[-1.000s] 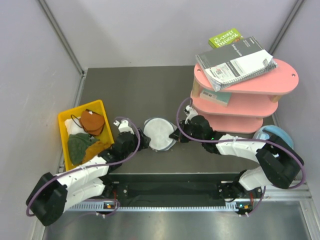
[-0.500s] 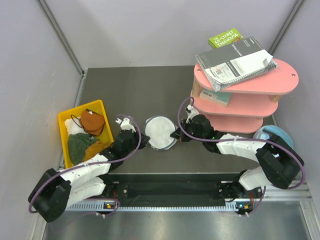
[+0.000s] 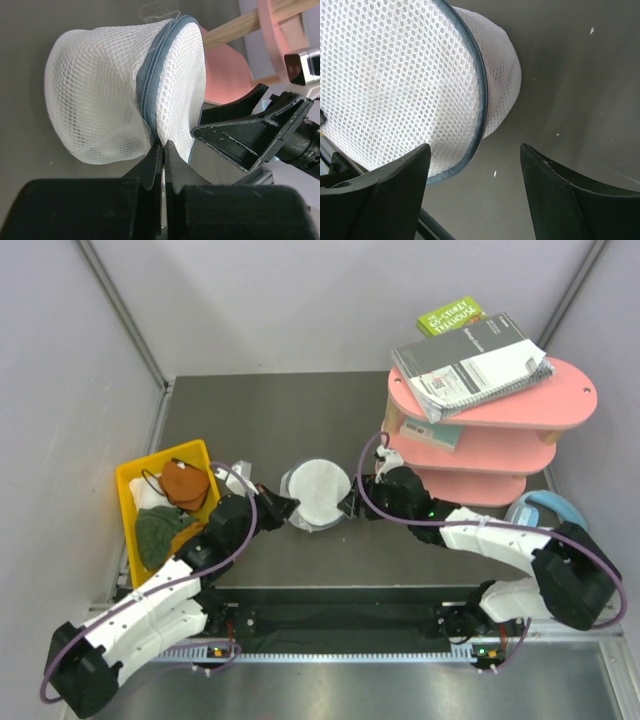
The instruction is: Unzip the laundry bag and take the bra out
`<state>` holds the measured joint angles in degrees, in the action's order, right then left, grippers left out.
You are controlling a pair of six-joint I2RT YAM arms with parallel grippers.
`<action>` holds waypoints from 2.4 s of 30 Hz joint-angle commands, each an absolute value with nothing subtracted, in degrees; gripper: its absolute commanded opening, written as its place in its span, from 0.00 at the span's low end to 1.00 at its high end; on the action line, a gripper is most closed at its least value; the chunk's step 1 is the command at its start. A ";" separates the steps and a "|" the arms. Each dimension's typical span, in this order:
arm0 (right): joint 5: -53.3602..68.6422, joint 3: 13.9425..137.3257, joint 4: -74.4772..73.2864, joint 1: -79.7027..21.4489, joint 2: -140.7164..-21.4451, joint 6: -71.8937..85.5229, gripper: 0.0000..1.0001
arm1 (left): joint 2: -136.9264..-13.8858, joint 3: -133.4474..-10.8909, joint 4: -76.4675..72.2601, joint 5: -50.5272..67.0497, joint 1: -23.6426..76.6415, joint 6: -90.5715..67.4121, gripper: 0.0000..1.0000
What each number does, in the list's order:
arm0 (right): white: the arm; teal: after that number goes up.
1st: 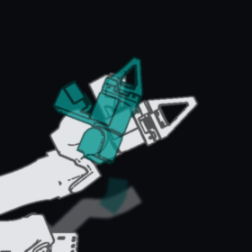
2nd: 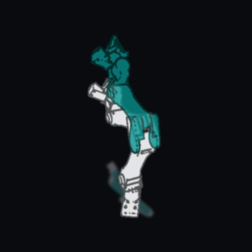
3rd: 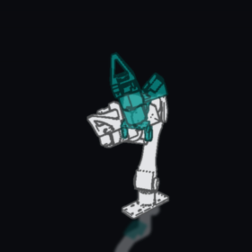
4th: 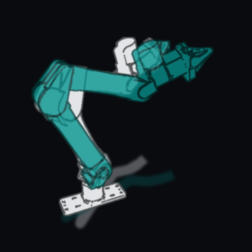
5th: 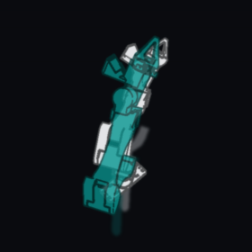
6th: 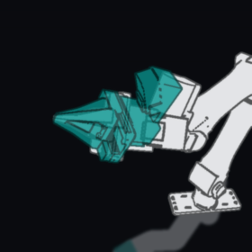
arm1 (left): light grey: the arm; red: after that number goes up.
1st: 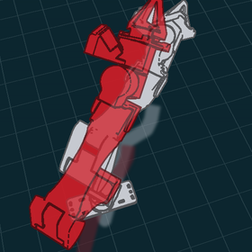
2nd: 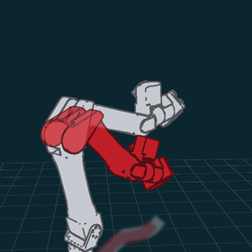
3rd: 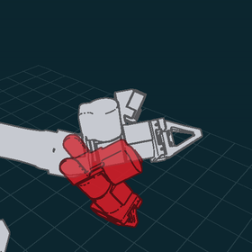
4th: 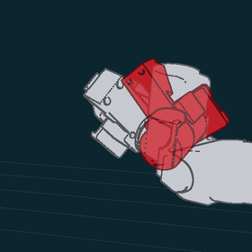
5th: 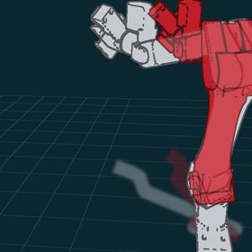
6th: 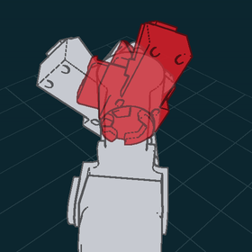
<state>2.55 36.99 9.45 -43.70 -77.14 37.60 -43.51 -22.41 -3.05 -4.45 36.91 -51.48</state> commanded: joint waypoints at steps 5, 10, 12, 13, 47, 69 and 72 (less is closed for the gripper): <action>-14.91 39.20 3.17 -53.69 -65.31 34.46 0.75 | -35.61 -27.25 6.24 -10.54 36.74 -52.56 0.00; -21.70 40.87 1.41 -62.38 -62.75 31.91 0.74 | -36.90 -26.72 5.81 -10.99 36.83 -54.57 0.00; -22.15 41.83 1.23 -64.07 -63.89 31.99 0.73 | -38.05 -26.72 3.70 -9.94 36.83 -55.19 0.00; -22.15 42.18 1.32 -65.55 -64.42 32.17 0.71 | -39.10 -26.63 3.17 -9.76 36.83 -55.63 0.00; -30.50 40.87 -5.36 -74.00 -59.94 34.28 0.51 | -55.20 -36.74 6.16 -18.02 50.36 -76.29 0.00; -38.23 50.10 -10.02 -77.70 -73.48 36.65 0.38 | -55.20 -36.30 6.07 -18.54 50.36 -77.52 0.00; -38.14 49.75 -8.53 -76.56 -73.74 36.04 0.35 | -55.02 -35.95 6.06 -18.37 50.45 -77.78 0.00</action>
